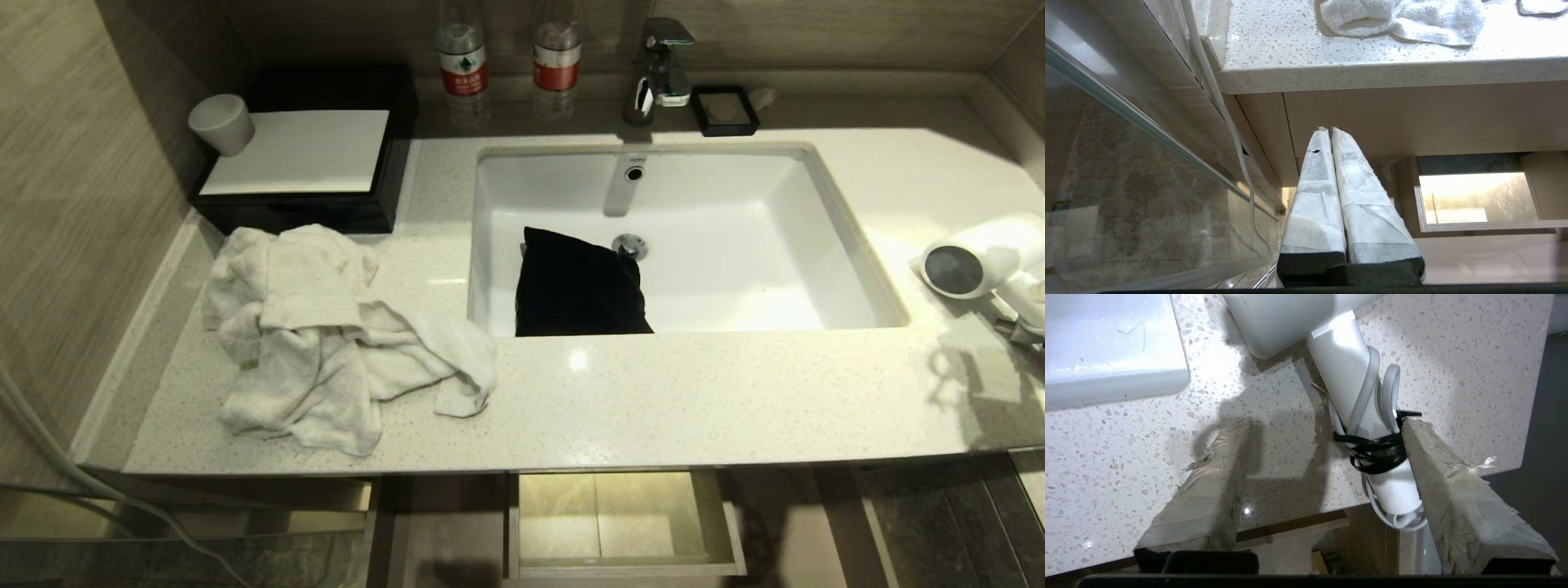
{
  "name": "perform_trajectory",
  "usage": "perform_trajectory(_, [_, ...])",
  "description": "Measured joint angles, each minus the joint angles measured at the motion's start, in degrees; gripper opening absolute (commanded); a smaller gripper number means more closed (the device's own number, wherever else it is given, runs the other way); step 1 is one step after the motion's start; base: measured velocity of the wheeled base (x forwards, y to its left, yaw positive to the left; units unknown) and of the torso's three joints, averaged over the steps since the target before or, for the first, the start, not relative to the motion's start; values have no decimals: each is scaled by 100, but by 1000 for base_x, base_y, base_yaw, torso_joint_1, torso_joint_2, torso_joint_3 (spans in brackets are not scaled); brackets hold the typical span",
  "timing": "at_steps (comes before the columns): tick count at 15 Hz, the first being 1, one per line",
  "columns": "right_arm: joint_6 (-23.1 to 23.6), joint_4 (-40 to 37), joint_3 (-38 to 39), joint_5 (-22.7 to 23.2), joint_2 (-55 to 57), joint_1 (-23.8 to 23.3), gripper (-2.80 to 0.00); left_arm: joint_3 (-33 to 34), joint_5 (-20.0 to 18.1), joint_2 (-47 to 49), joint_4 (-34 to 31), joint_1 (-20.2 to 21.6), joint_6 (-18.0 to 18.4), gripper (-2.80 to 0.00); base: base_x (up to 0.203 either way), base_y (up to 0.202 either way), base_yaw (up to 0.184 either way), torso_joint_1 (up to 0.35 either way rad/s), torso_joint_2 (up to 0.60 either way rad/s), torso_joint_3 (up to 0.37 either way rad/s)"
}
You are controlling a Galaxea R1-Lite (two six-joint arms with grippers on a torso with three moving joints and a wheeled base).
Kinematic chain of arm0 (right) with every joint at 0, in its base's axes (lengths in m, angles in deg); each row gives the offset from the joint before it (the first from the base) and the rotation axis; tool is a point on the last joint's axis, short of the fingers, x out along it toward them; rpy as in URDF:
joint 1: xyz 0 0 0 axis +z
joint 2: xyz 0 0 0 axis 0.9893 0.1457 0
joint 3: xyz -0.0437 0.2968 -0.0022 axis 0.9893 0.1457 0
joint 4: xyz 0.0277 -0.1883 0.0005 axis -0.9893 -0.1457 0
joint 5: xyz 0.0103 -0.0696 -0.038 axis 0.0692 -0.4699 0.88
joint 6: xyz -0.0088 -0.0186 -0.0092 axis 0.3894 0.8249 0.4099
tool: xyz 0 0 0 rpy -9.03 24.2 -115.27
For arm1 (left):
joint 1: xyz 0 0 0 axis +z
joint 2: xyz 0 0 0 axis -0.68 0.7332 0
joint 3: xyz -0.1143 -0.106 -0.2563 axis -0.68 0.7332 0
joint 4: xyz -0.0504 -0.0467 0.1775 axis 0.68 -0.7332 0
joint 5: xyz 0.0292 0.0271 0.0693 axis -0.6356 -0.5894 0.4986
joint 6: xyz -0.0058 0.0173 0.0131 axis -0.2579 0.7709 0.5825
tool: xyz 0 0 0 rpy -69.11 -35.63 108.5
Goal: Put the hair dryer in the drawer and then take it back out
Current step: Pick up the hairdryer
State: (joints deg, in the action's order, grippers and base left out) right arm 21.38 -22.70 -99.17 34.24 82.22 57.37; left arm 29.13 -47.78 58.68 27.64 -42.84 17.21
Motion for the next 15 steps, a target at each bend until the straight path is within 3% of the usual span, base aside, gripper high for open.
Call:
perform_trajectory(2, [117,86,-37,367,137,-165,0,0,0,0,0,0,0,-280,0,0,0,0,0,0])
perform_trajectory(15, [169,555,-119,1089,825,-644,0,0,0,0,0,0,-1,-280,0,0,0,0,0,0])
